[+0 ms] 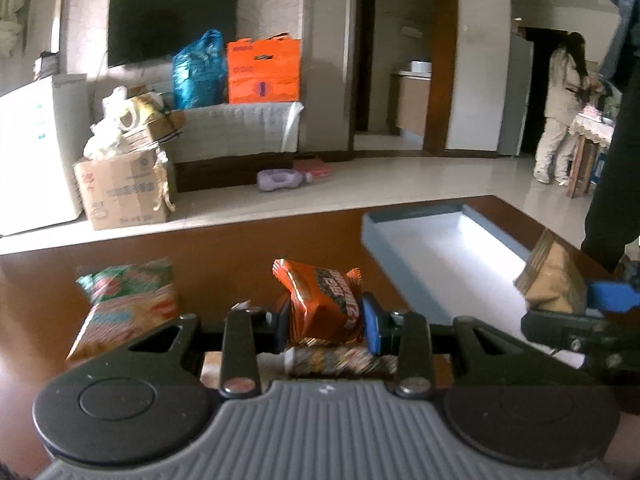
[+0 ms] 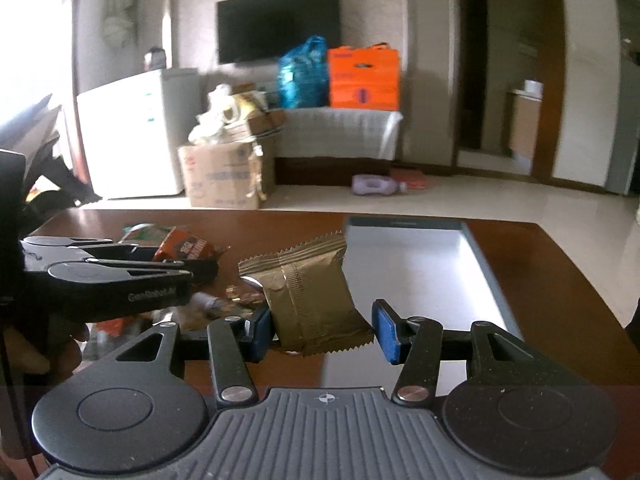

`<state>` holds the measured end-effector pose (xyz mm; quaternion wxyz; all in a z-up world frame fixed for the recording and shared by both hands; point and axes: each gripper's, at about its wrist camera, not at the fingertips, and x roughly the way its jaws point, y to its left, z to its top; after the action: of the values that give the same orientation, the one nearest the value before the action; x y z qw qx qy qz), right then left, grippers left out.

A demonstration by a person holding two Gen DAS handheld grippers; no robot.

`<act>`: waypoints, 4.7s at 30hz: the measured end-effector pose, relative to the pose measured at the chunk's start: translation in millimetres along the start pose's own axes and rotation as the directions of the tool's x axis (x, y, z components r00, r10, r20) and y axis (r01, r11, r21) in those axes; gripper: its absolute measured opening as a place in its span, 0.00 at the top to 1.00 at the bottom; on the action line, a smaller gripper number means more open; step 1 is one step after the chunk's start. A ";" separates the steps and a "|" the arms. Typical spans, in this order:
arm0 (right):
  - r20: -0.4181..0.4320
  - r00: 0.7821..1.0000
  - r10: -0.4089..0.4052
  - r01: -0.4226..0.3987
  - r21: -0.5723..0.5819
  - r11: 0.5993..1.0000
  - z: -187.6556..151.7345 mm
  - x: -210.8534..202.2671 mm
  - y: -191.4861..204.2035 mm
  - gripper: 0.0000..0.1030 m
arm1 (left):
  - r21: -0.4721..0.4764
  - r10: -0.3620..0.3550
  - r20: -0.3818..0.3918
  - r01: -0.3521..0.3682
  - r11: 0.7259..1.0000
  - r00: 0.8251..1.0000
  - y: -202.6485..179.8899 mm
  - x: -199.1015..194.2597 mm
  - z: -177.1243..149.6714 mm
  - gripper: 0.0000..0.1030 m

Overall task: Organize snacks
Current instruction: 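Carry orange pack and gold packet in both grippers over the white box, then open both grippers to drop the two snacks into the white box, then move both open grippers back over the snack pile, then grasp clear printed packet with left gripper while right gripper grasps black cartoon tube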

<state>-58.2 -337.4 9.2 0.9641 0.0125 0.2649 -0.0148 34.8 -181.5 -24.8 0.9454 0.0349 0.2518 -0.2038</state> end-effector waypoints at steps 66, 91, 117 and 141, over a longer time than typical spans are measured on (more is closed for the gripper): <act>-0.032 0.997 -0.065 0.067 0.077 0.995 -14.6 28.9 -20.2 0.20 | -0.026 0.078 0.023 -0.077 0.997 0.997 -44.8 7.3 0.3 0.11; -0.057 0.989 0.134 -0.140 -0.119 0.983 -9.6 33.1 116.7 0.16 | -0.153 0.339 -0.077 -0.347 0.925 0.938 126.2 -105.2 -84.9 0.05; -0.185 0.944 0.275 -0.270 0.047 0.962 -7.2 122.4 187.0 0.52 | -0.189 0.397 -0.111 -0.411 0.892 0.911 181.6 -102.0 -96.2 0.05; -0.113 0.952 0.285 -0.269 0.139 0.953 9.4 71.1 98.6 0.51 | -0.222 0.201 -0.115 -0.223 0.949 0.973 108.2 -38.1 -91.4 0.04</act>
<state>11.1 -240.7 -17.4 0.9345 0.1093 0.3221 0.1053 6.0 -53.2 -89.7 0.9469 -0.0402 0.3115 -0.0683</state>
